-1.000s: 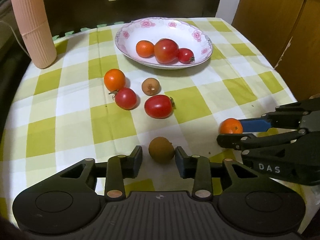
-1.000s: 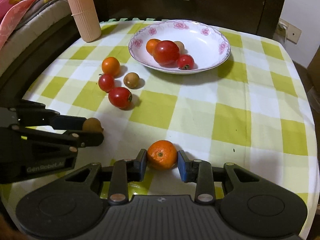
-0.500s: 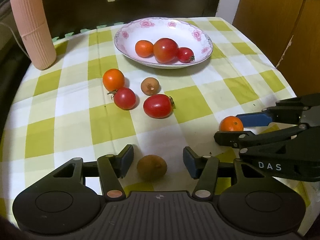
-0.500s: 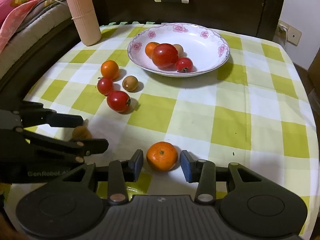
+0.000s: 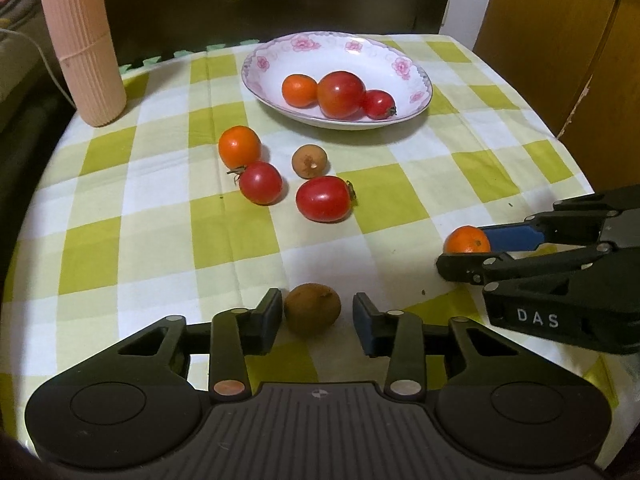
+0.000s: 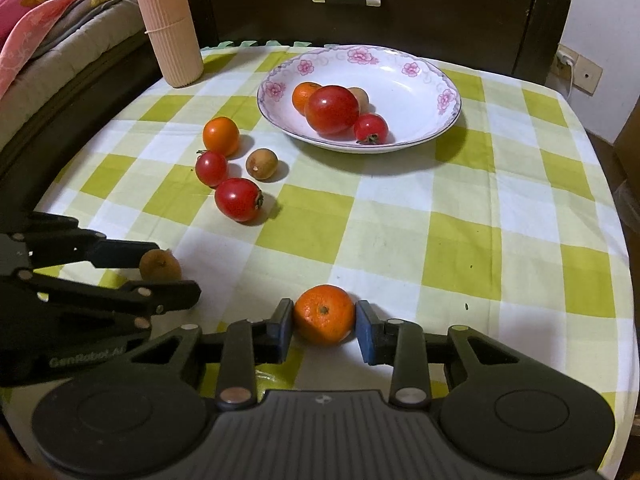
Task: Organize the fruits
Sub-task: 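Carry the held tangerine and longan toward the white bowl with both tools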
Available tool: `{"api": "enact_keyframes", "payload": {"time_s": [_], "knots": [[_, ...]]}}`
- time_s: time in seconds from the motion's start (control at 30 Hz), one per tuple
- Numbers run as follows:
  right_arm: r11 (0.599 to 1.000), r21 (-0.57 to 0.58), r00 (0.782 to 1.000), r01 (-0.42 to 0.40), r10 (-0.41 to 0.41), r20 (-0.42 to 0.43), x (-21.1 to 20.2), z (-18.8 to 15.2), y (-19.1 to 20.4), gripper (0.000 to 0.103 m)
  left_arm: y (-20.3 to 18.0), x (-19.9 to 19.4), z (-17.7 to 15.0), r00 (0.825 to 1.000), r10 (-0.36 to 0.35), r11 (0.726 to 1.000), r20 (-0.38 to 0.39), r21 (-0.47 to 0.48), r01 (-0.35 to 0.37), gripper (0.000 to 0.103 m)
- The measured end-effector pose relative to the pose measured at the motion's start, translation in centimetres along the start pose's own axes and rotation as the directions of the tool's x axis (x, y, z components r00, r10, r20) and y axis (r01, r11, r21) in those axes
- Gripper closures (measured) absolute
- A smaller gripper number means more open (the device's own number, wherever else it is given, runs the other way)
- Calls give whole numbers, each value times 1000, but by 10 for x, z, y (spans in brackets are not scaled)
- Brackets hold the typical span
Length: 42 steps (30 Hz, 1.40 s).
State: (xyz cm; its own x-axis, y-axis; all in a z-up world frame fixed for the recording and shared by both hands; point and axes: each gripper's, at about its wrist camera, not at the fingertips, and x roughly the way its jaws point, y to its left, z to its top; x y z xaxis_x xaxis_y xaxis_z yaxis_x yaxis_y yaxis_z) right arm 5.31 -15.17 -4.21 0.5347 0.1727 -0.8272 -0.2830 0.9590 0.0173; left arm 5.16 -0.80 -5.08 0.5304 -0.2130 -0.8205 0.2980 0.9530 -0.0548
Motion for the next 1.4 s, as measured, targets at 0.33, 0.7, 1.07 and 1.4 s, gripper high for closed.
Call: {"api": "enact_keyframes", "payload": {"time_s": [0.33,0.7,1.07,1.4], "knots": [[1000,2,1000,7,-7,-3,-1,0,3,72,1,-6,6,1000,-14,1000,19,-21,14,66],[1000,30,998,-2,1,55,-11,19,5,71,4,-13,30,997,-28,998,76,-47,31,65],[998,61,996,-23,17,91,-16,33,6,71,7,-26,42,994,3,998,110,-61,4,67],[996,87,992,-9,-2,124,-22,45,4,71,2,-26,61,989,-6,999,145,-34,11,67]]}}
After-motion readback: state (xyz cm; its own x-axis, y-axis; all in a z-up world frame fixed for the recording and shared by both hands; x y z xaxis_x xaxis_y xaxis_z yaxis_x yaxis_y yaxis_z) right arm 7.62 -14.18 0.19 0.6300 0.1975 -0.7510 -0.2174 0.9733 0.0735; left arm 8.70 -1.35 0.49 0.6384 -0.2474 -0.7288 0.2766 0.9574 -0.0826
